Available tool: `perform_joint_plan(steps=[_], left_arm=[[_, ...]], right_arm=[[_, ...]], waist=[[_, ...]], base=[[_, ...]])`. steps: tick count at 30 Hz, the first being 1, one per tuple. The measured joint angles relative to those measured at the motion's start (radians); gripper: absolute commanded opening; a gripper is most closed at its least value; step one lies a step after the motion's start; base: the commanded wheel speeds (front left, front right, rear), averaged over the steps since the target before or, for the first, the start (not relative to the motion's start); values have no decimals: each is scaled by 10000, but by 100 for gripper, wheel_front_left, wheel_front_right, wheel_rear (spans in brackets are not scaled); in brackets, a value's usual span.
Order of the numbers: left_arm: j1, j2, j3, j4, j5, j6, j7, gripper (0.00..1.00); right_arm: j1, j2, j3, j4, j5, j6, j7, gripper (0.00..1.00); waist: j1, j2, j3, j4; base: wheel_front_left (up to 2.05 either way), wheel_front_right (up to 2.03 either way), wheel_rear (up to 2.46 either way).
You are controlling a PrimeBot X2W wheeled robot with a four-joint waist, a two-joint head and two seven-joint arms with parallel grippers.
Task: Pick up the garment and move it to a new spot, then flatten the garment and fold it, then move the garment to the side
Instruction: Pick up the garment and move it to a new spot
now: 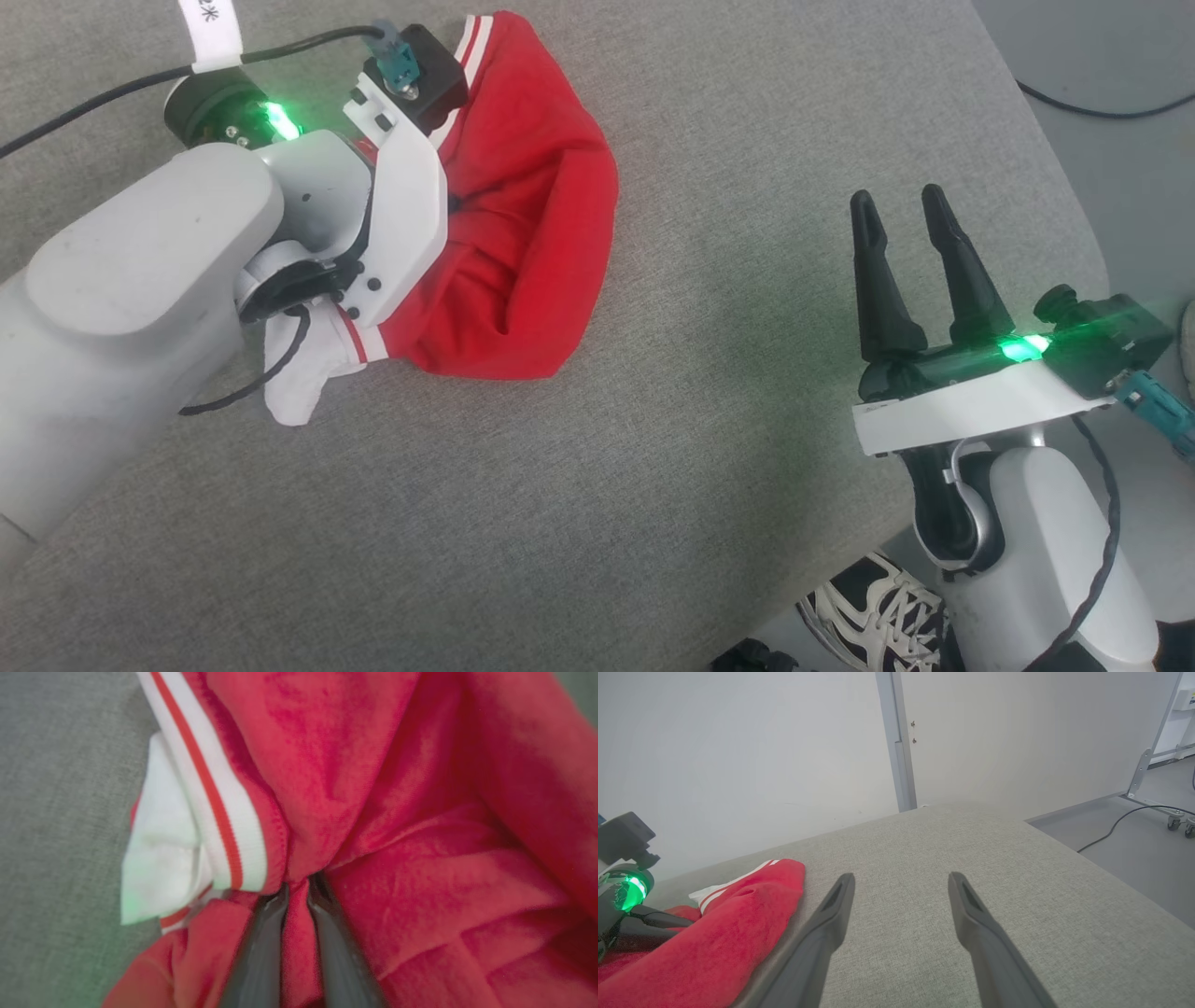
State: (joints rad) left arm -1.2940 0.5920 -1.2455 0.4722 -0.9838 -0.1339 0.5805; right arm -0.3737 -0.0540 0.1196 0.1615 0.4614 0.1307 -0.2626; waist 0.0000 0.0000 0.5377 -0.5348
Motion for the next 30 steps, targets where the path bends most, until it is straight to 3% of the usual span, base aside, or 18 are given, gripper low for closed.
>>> perform_joint_plan(steps=[2, 3, 4, 5, 6, 18, 30], left_arm=[[-2, 54, 10, -81, -4, 0, -21, 4], [0, 54, -4, -75, -12, 0, -148, 32], [1, 25, -38, -33, -27, 0, -336, 49], [6, -13, -86, -6, 17, -2, -568, 96], [17, -63, -138, 54, 42, -2, -851, 100], [471, -410, -347, 251, -1310, 31, -4374, 100], [3425, -495, -267, 1198, -2899, 33, -7653, 100]], right_arm=[[0, 4, -33, 2, 12, 0, 0, 100], [1, 4, -71, 6, 0, 0, 0, 100], [2, 0, -121, 13, -50, 0, 0, 100], [1, -2, -146, 19, -113, 0, 0, 100], [0, 4, -157, 27, -182, 0, 0, 100], [28, 19, -508, 303, -1756, 0, 0, 100], [889, -6, -1216, 918, -3354, 0, 0, 100]], waist=[[0, 0, 35, -8], [0, 0, 25, 19], [0, 0, 5, 75], [-1, 0, -32, 151], [0, 0, -81, 234], [0, 0, -1292, 1819], [0, 0, -2616, 3573]], base=[[0, 0, 0], [0, 0, 0], [0, 0, 0], [0, 0, 0], [0, 0, 0], [0, 0, 0], [0, 0, 0]])
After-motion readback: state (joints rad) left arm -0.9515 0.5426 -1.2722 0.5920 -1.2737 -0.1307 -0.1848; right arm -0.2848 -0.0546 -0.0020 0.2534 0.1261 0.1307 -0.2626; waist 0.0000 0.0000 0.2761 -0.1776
